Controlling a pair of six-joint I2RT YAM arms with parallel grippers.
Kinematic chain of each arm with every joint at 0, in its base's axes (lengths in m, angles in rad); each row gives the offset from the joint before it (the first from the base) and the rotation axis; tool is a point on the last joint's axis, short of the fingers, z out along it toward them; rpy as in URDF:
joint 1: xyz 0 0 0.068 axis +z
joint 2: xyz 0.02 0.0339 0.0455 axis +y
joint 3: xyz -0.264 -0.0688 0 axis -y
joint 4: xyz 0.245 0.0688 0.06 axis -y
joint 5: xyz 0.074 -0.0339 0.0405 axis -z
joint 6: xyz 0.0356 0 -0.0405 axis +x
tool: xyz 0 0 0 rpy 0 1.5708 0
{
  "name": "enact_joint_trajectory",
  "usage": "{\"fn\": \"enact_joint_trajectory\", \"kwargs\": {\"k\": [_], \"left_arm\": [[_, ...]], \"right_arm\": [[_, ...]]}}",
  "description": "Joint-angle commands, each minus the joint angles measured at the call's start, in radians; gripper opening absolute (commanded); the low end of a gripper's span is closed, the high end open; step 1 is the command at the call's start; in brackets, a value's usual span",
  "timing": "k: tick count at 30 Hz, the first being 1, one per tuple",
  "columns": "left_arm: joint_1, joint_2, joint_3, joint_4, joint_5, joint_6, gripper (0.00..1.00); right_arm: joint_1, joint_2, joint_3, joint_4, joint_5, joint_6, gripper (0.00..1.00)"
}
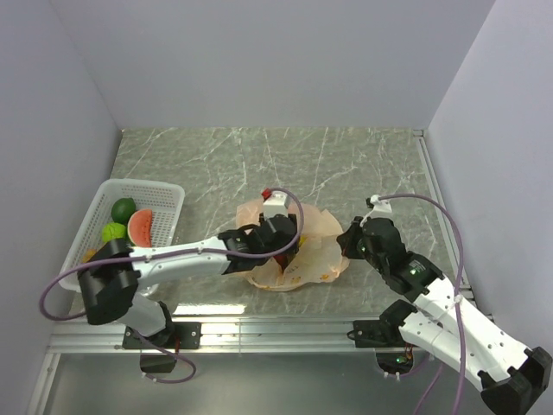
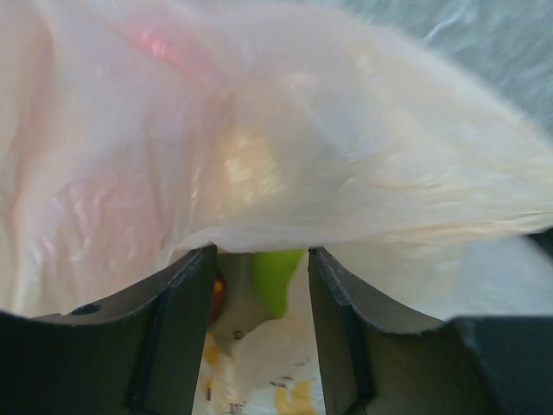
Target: Untie the knot of the plastic bag and take out the fruit
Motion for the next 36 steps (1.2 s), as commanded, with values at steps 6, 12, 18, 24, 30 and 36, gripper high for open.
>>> {"fn": "enact_joint_trajectory", "kwargs": {"k": [6, 12, 18, 24, 30, 36], "left_arm": [[-0.003, 0.083, -0.02, -0.057, -0.009, 0.011, 0.54], [-0.003, 0.069, -0.069, -0.026, -0.035, 0.038, 0.72], [0.041, 0.017, -0.025, -0.101, -0.188, 0.118, 0.99], [-0.013, -0.208, -0.111, 0.041, -0.014, 0.152, 0.96], [-0.075, -0.21, -0.125, 0.024, -0.032, 0.146, 0.41], [-0.078, -0.065, -0.07, 0.011, -0.045, 0.183, 0.34]], "right_arm": [[0.007, -0.033, -0.032, -0.008, 0.002, 0.017, 0.0], [0.007, -0.02, -0.04, 0.012, -0.009, 0.025, 0.0], [0.007, -0.019, -0.033, 0.009, -0.013, 0.021, 0.0], [0.008, -0.017, -0.023, 0.004, -0.016, 0.022, 0.0], [0.008, -0.011, -0.023, 0.015, -0.019, 0.024, 0.0], [0.013, 0.004, -0.018, 0.019, -0.029, 0.027, 0.0]]}}
